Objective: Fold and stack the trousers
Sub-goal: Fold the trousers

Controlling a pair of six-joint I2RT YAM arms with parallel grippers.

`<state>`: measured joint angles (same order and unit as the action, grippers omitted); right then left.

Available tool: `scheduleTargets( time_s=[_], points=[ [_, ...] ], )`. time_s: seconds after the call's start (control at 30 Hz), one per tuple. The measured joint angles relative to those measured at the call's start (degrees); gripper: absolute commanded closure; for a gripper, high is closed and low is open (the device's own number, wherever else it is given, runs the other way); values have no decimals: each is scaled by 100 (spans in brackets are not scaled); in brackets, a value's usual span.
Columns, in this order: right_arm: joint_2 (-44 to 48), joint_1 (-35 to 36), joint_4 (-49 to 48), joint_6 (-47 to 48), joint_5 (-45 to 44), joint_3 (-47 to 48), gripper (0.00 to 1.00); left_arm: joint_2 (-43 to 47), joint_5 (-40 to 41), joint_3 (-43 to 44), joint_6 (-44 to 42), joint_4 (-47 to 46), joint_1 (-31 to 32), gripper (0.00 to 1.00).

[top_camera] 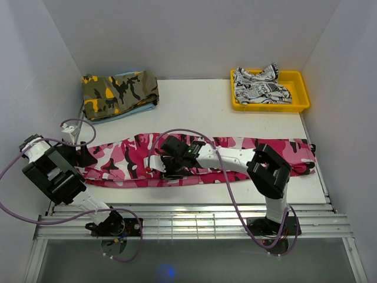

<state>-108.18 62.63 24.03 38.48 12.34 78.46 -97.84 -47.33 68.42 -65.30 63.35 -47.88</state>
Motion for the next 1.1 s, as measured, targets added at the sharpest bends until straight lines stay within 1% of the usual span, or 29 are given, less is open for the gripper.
scheduleTargets(
  time_s=[0.2, 0.33, 0.43, 0.47, 0.63, 0.77, 0.97, 1.1],
  points=[
    [-367, 127, -374, -66, -505, -127, 54, 0, -205, -76, 136, -9, 2, 2],
    [-503, 127, -511, -55, -682, -144, 53, 20, -245, -247, 192, -92, 2, 2],
    [-503, 136, -560, -17, -750, -144, 80, 22, -247, -289, 295, -199, 2, 2],
    [-503, 138, -573, -2, -767, -149, 92, 22, -247, -291, 337, -245, 2, 2],
    [-496, 164, -584, -7, -905, -149, 92, 22, -243, -313, 566, -514, 2, 2],
    [-424, 170, -358, 79, -944, 17, 92, 22, -236, -315, 717, -651, 2, 2],
    [-24, 225, 129, 76, -883, 402, 92, 42, -153, -315, 874, -811, 2, 2],
    [210, 417, 282, 39, -721, 391, 92, 114, -105, -315, 914, -863, 2, 2]
  ],
)
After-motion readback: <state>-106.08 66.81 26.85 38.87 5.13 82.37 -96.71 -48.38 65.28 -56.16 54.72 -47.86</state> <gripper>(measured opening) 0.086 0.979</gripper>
